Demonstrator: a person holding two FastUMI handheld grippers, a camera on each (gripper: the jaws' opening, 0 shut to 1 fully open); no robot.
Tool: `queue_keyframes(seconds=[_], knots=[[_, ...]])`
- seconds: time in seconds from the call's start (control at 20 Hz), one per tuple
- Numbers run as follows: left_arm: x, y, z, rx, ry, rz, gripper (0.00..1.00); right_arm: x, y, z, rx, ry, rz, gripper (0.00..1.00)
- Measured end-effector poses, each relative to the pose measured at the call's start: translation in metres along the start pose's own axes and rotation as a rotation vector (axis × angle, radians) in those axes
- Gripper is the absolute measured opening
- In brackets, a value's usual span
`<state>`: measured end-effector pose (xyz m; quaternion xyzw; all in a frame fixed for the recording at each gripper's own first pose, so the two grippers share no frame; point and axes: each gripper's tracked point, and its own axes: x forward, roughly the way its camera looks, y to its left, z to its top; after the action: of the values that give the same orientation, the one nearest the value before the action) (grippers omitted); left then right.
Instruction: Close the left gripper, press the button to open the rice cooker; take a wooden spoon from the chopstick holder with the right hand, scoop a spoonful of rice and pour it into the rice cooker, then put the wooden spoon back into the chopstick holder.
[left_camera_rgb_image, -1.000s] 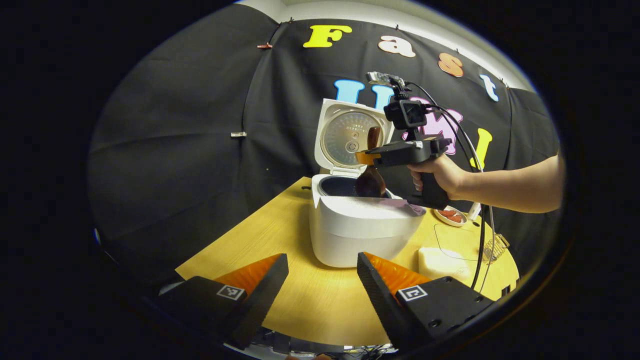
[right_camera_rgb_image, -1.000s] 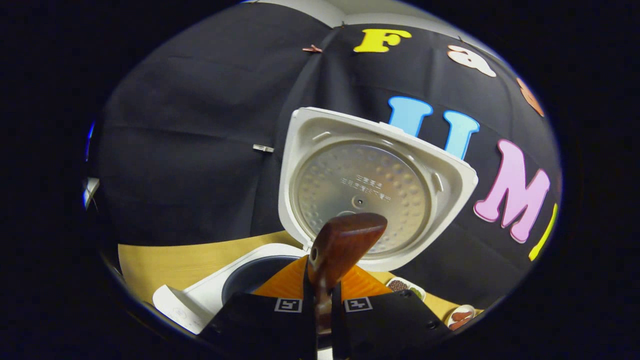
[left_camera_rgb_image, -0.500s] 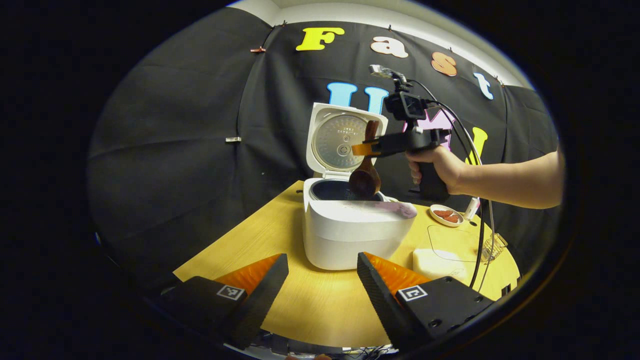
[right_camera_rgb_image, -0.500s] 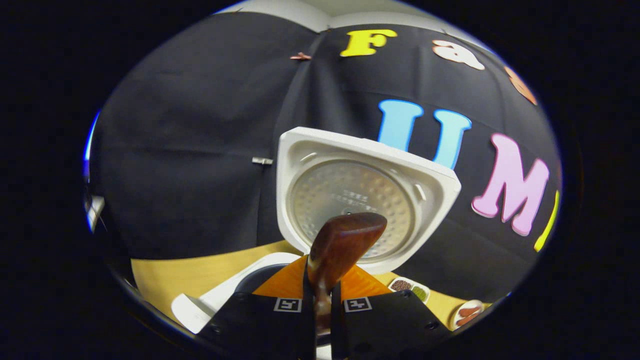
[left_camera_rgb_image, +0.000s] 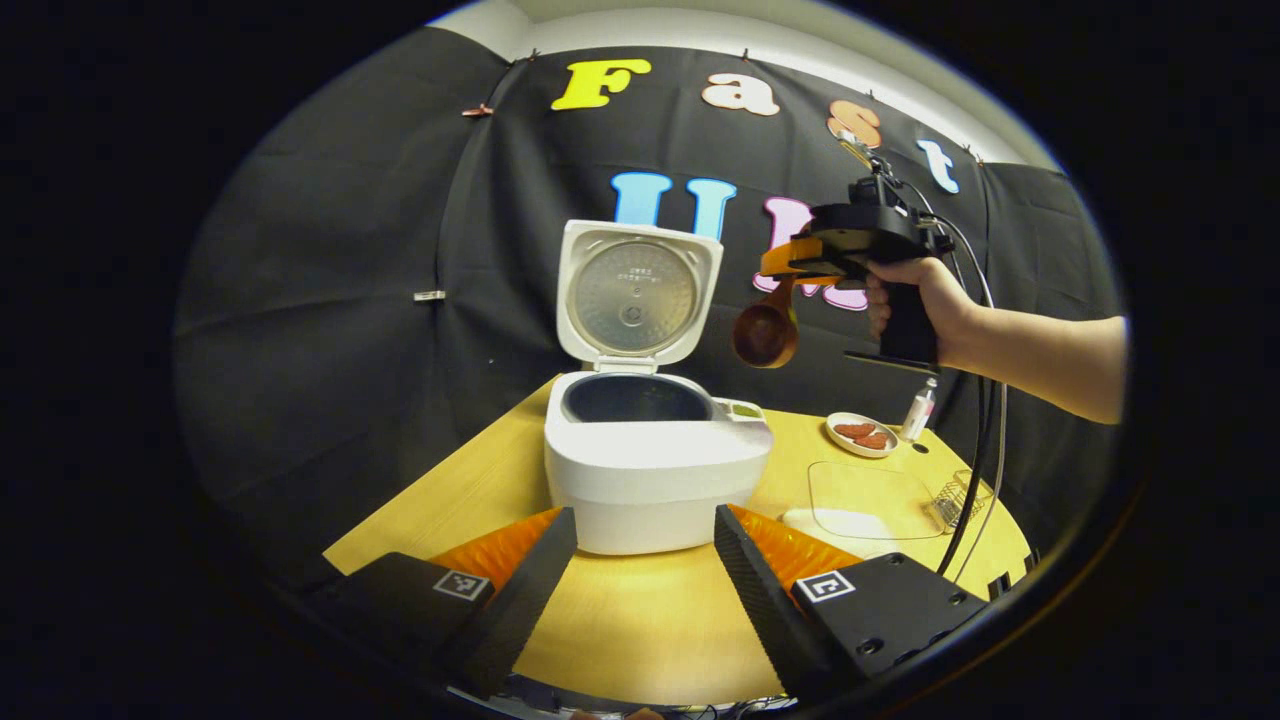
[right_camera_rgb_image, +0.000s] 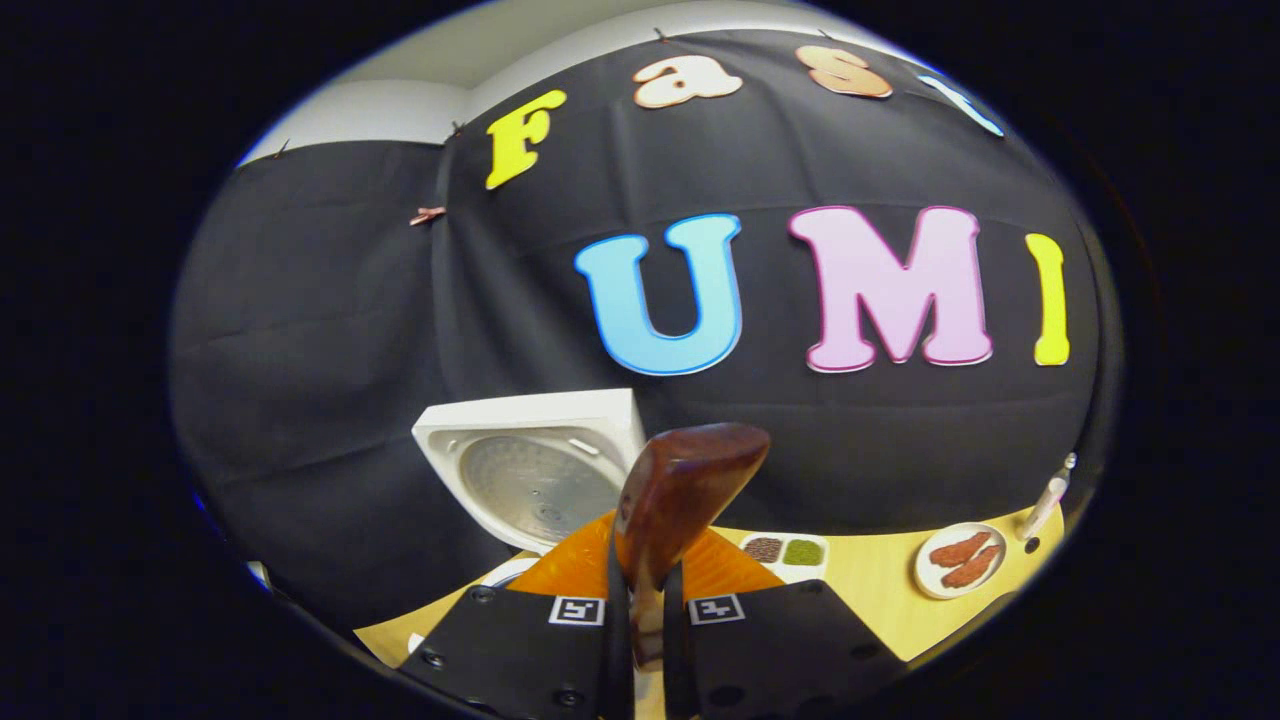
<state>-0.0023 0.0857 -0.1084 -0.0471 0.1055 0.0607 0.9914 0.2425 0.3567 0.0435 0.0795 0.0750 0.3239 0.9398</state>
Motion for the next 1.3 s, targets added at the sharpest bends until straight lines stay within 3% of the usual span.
queue_keyframes(seconds=[0.15, 0.3, 0.55, 0.9, 1.3], knots=[[0.004, -0.026, 0.01, 0.027, -0.008, -0.025, 0.96, -0.034, -0.06, 0.015, 0.016, -0.022, -0.079, 0.12], [0.007, -0.051, 0.019, 0.061, -0.007, -0.041, 0.96, -0.072, -0.115, 0.034, -0.029, -0.065, -0.161, 0.16], [0.004, -0.092, 0.028, 0.099, -0.006, -0.076, 0.95, -0.137, -0.211, 0.032, -0.001, -0.08, -0.314, 0.16], [0.01, -0.141, 0.032, 0.091, 0.021, -0.096, 0.95, -0.227, -0.32, -0.019, 0.045, -0.007, -0.481, 0.16], [0.014, -0.165, 0.044, 0.114, 0.03, -0.05, 0.95, -0.263, -0.382, -0.097, 0.189, 0.085, -0.56, 0.16]])
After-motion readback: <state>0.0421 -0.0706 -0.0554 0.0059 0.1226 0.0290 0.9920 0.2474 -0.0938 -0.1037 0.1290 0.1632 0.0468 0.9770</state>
